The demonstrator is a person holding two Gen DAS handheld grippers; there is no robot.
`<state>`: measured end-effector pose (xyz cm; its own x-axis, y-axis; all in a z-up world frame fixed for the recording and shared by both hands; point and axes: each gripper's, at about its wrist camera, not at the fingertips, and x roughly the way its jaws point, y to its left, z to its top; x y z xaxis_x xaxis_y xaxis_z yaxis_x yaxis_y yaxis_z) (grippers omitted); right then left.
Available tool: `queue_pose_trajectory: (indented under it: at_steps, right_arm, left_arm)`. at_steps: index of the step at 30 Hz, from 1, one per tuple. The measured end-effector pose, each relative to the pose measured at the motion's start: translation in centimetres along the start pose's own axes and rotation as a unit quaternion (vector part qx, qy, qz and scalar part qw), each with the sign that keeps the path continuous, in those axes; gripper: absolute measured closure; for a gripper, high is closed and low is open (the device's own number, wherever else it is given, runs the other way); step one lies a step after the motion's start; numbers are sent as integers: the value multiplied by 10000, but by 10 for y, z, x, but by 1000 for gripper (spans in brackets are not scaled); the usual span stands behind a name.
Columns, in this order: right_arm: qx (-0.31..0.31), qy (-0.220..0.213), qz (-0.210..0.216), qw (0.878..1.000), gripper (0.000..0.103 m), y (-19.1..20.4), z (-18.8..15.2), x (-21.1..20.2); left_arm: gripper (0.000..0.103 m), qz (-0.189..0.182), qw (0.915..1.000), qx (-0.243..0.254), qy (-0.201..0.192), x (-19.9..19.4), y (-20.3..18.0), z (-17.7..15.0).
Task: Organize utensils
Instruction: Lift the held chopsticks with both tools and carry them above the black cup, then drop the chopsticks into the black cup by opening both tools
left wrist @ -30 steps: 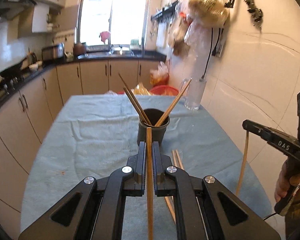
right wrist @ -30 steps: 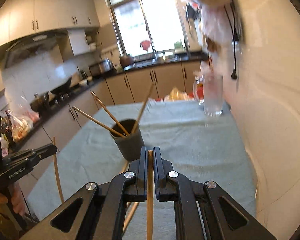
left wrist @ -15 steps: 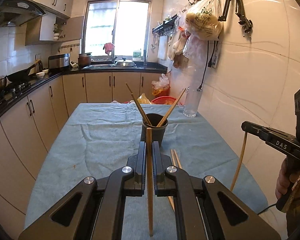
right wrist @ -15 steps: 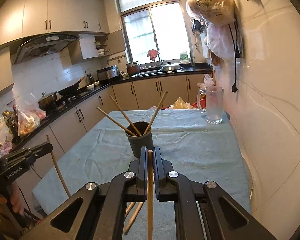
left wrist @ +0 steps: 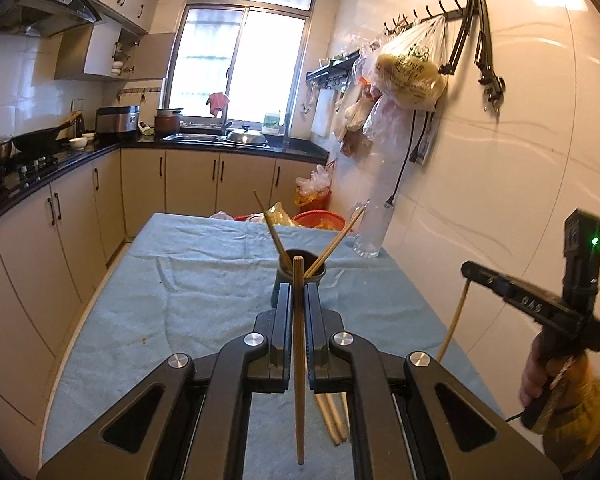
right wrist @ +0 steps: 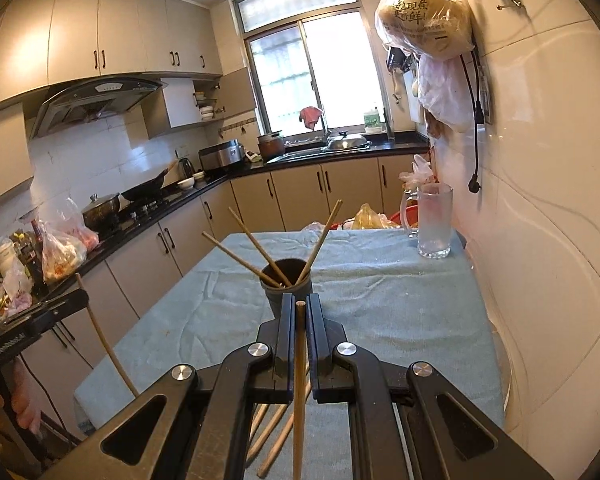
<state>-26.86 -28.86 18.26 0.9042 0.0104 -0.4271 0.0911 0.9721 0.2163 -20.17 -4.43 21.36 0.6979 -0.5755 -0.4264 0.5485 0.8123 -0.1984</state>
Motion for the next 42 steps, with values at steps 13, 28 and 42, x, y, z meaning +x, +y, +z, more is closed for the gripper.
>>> queue_pose_trajectory:
  at_steps: [13, 28, 42]
  right_arm:
    - [150, -509, 128, 9985, 98, 1, 73, 39]
    - [533, -1623, 93, 9853, 97, -2, 144, 117]
    - [208, -874, 20, 9960, 93, -5, 113, 178]
  left_arm:
    - [98, 15, 9978, -67, -660, 48, -15, 95]
    - [98, 543, 9937, -418, -884, 163, -7, 155]
    - [75, 580, 9971, -176, -467, 209, -12, 136]
